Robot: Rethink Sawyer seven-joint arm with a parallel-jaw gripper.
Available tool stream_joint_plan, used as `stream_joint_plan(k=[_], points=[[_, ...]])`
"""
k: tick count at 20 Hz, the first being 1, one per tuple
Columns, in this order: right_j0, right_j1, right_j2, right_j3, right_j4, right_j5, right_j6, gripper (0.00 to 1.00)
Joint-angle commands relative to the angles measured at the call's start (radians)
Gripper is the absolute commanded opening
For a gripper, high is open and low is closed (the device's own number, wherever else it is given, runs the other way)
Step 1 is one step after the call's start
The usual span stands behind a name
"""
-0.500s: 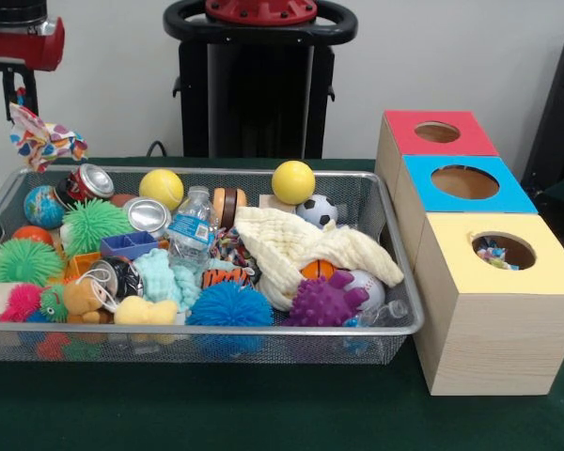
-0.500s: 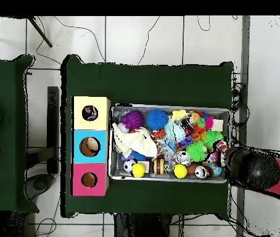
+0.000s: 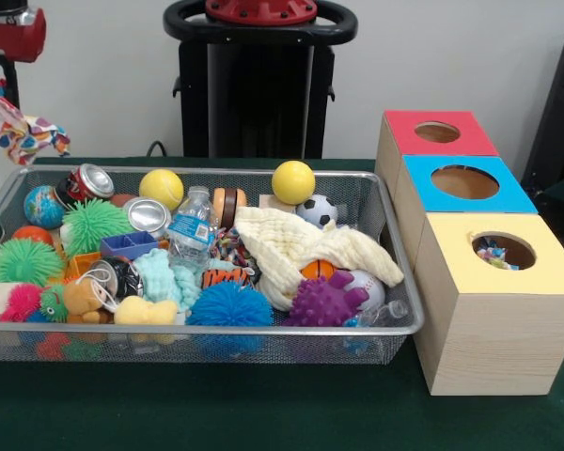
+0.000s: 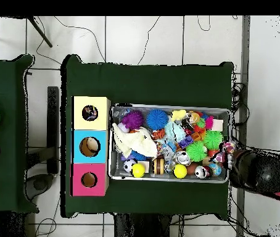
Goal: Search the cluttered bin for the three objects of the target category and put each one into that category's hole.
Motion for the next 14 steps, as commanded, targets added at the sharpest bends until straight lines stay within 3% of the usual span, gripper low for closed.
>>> stream_joint_plan(k=[1, 14], points=[[0.013, -0.011, 0.083, 0.117, -0.009, 0.040, -0.106, 0.00], [0.068, -0.012, 0.057, 0.177, 0.002, -0.012, -0.008, 0.00]])
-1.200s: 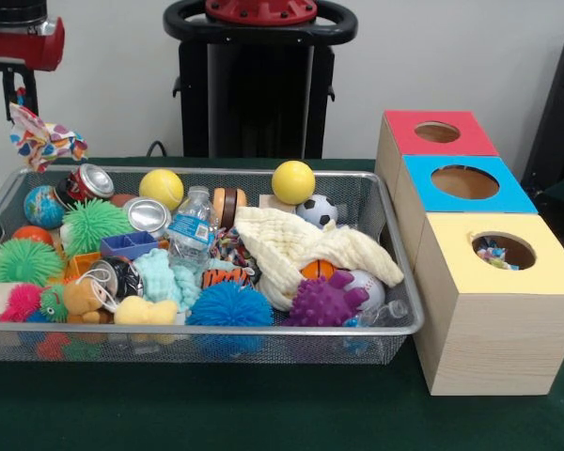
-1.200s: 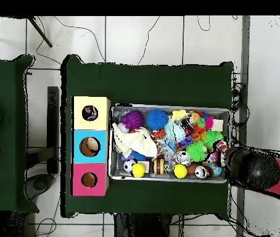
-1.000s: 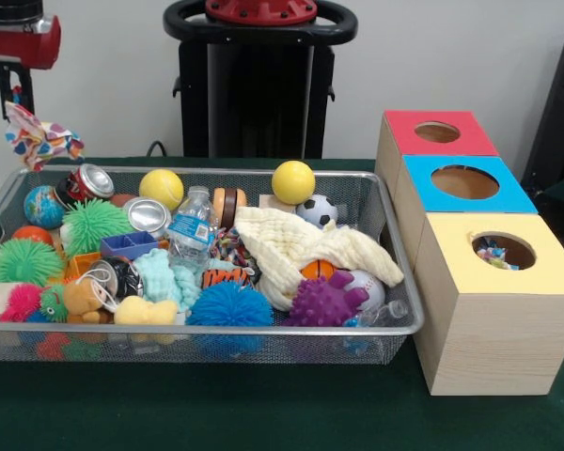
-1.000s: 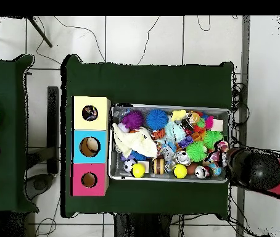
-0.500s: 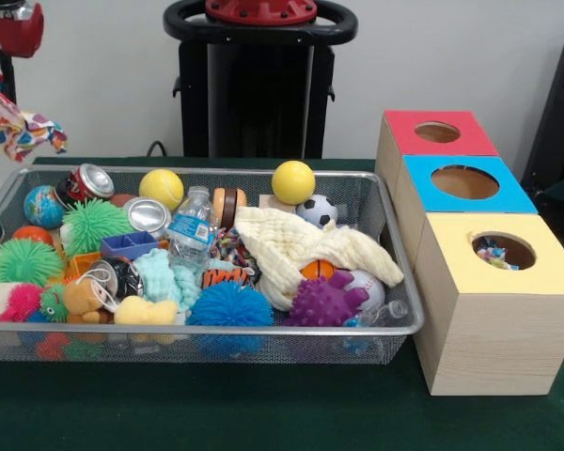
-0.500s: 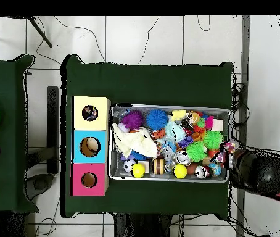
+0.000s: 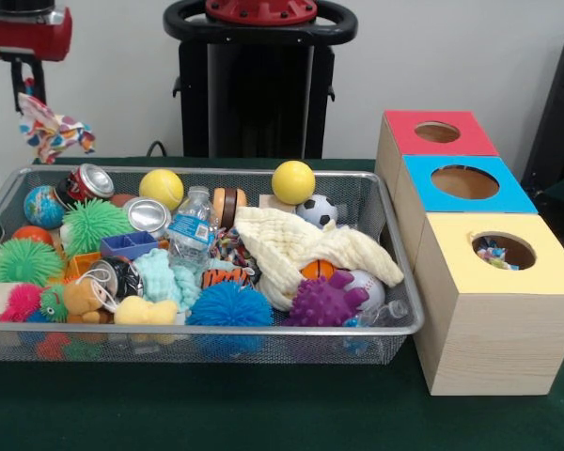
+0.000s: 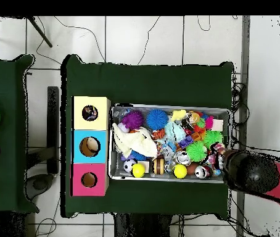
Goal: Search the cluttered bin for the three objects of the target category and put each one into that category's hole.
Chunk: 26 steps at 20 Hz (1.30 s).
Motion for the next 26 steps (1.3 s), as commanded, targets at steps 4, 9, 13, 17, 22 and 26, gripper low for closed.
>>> stream_joint_plan(k=[4, 9, 13, 17, 22, 26], points=[[0.052, 0.005, 0.052, 0.137, 0.013, -0.014, 0.017, 0.00], [0.096, 0.017, 0.035, 0.128, 0.008, -0.014, 0.056, 0.00], [0.123, 0.026, 0.027, 0.139, 0.018, -0.038, 0.090, 0.00], [0.142, 0.033, 0.014, 0.163, 0.030, -0.075, 0.127, 0.00], [0.173, 0.045, -0.005, 0.173, 0.037, -0.098, 0.160, 0.00], [0.198, 0.054, -0.024, 0.171, 0.038, -0.106, 0.182, 0.00]])
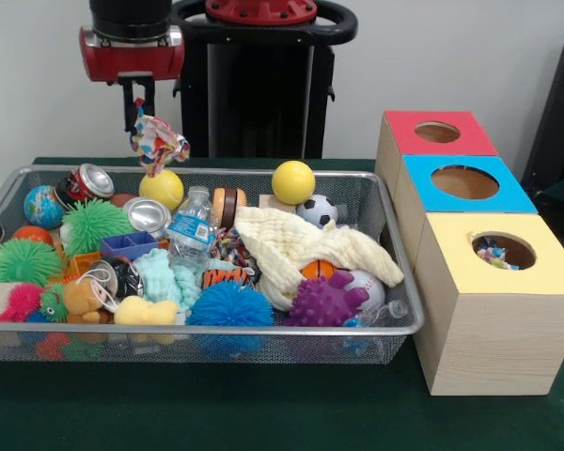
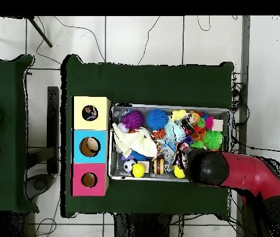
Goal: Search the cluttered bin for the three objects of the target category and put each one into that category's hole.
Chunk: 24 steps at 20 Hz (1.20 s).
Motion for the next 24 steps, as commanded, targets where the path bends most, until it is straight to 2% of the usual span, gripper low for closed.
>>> stream_joint_plan(k=[1, 10, 24], points=[[0.040, 0.048, -0.021, 0.094, 0.033, -0.078, 0.186, 0.00], [0.110, 0.065, -0.068, 0.084, 0.072, -0.098, 0.236, 0.00], [0.194, 0.071, -0.129, 0.045, 0.136, -0.064, 0.221, 0.00]])
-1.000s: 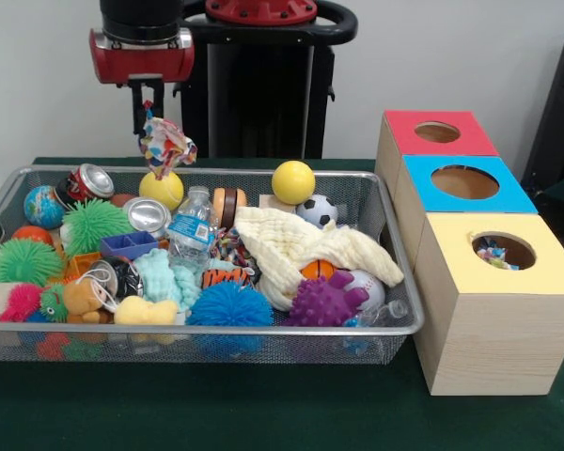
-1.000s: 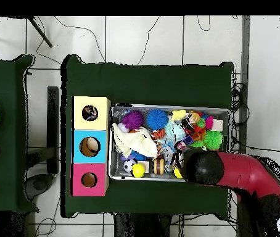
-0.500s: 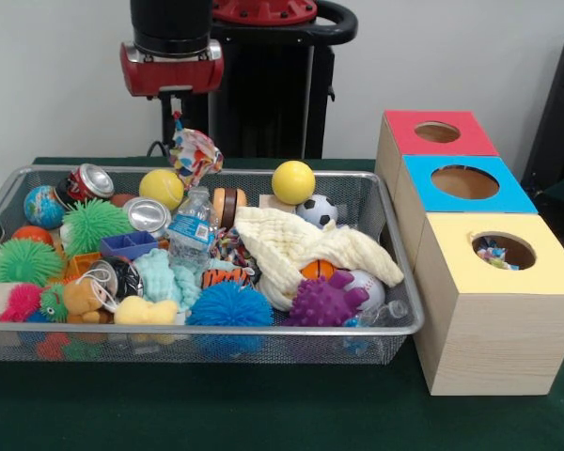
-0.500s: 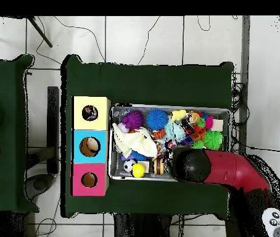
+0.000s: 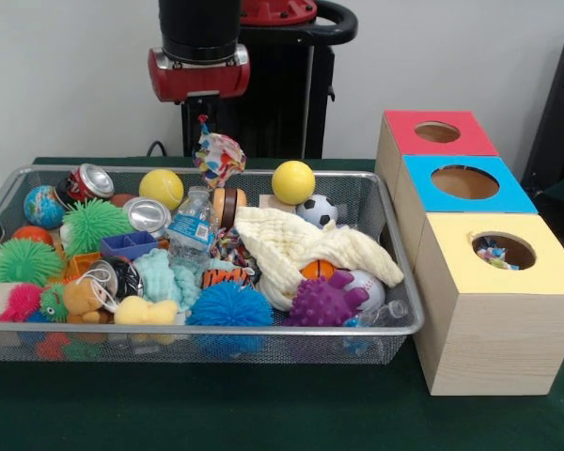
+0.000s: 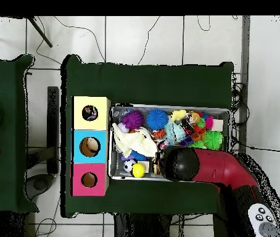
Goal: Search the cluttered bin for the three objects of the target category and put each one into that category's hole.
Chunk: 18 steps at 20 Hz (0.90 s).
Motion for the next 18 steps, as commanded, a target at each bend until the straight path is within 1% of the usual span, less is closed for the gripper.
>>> stream_joint_plan(k=[1, 9, 18], points=[[0.031, 0.022, -0.034, 0.034, 0.053, -0.007, 0.218, 0.00], [0.063, 0.017, -0.065, 0.021, 0.085, 0.015, 0.206, 0.00], [0.113, -0.002, -0.110, 0.013, 0.124, 0.061, 0.216, 0.00]])
